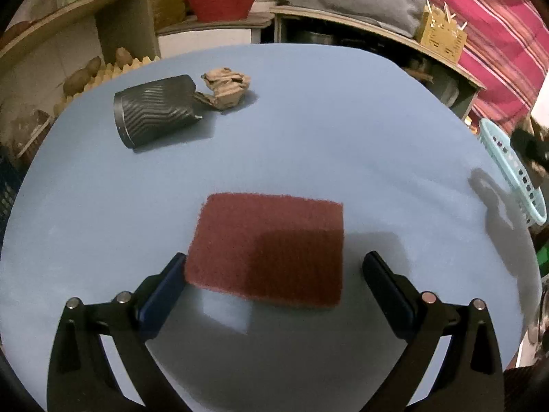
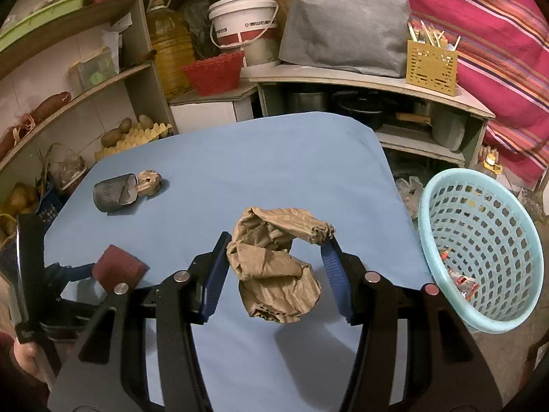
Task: Collect trash
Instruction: 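Lift the brown paper with the right tool while the left tool grasps the maroon pad, then carry the brown paper with the right tool while the left tool carries the pad to the wastebasket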
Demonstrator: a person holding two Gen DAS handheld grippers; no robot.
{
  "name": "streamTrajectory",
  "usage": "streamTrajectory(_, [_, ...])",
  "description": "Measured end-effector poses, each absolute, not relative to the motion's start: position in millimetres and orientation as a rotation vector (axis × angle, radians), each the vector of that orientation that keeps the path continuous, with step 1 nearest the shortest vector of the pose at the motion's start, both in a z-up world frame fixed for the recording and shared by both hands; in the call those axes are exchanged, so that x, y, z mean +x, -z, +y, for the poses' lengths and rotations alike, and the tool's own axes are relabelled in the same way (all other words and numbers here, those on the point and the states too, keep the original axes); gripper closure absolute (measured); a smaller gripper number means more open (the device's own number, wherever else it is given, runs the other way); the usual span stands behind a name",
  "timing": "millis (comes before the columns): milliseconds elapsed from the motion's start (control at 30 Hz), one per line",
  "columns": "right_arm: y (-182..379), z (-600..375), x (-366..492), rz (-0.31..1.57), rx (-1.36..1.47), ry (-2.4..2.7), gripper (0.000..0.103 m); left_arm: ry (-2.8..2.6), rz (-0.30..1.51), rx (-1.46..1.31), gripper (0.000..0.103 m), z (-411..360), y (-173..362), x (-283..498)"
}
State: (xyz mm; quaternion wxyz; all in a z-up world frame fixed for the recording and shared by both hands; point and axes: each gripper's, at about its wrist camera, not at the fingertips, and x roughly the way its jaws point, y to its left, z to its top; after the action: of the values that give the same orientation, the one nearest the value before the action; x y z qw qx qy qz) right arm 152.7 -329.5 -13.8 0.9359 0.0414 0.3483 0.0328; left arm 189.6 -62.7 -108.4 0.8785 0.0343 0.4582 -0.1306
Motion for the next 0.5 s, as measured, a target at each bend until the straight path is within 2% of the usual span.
streamTrajectory(67, [14.9, -332.0, 152.3, 0.717, 0.089, -0.064, 0.049, 0.263, 0.954, 0.074, 0.006, -63.2, 108.1, 189.3])
streamTrajectory(167, [17.3, -334.8, 152.3, 0.724, 0.089, -0.06, 0.049, 0.256, 0.944, 0.086, 0.017, -64.0, 106.4, 189.0])
streamTrajectory(500, [-10.0, -372.3, 155.4, 0.675, 0.088, 0.008, 0.049, 0.256, 0.926, 0.105, 0.018, -68.7, 94.7, 198.3])
